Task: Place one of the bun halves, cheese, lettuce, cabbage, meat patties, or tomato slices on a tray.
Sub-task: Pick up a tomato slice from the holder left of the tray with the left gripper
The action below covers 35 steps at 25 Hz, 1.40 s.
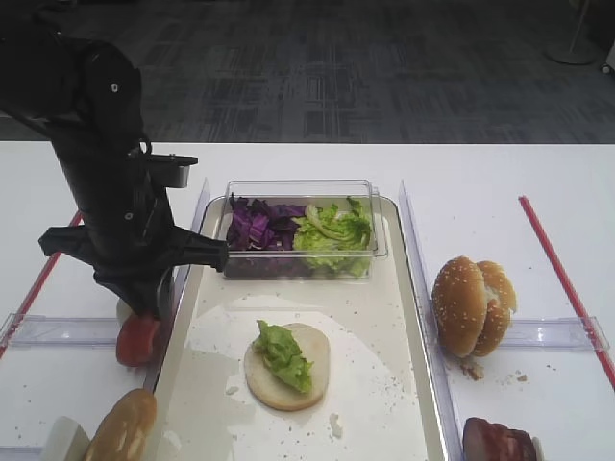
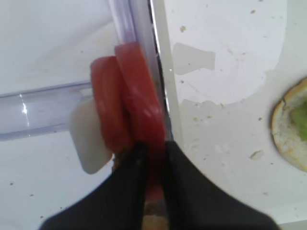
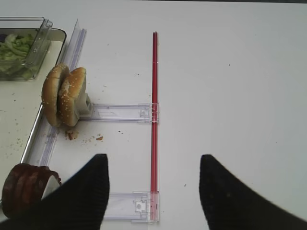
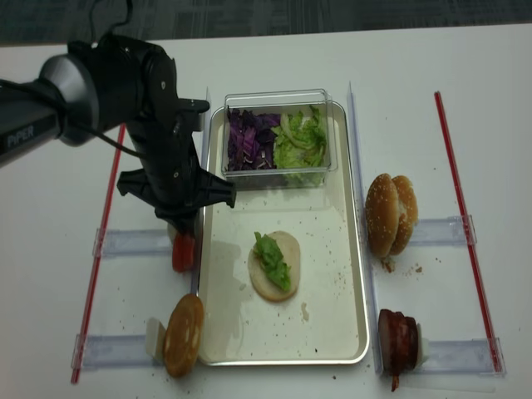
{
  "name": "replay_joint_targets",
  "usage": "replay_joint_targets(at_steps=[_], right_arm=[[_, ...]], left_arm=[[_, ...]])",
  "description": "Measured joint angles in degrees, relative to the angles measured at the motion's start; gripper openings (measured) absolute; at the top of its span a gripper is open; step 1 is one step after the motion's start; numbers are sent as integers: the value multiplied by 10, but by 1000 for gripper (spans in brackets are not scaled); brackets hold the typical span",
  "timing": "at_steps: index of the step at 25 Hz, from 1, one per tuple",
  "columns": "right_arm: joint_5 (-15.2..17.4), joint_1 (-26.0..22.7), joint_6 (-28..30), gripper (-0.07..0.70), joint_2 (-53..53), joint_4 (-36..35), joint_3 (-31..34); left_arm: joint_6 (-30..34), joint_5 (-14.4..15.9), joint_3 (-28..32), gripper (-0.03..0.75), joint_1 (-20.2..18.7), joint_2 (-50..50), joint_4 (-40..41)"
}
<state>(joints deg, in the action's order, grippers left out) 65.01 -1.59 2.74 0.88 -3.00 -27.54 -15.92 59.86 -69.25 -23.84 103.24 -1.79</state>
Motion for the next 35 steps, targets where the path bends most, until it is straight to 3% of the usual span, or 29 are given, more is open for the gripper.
replay_joint_targets(at_steps=[7,35], right_arm=[[0,0,0,445,0,0,0],[0,0,-1,445,0,0,0]], left_arm=[[-6,0,0,27,0,0,14],[-7,6,0,20,0,-2,18]])
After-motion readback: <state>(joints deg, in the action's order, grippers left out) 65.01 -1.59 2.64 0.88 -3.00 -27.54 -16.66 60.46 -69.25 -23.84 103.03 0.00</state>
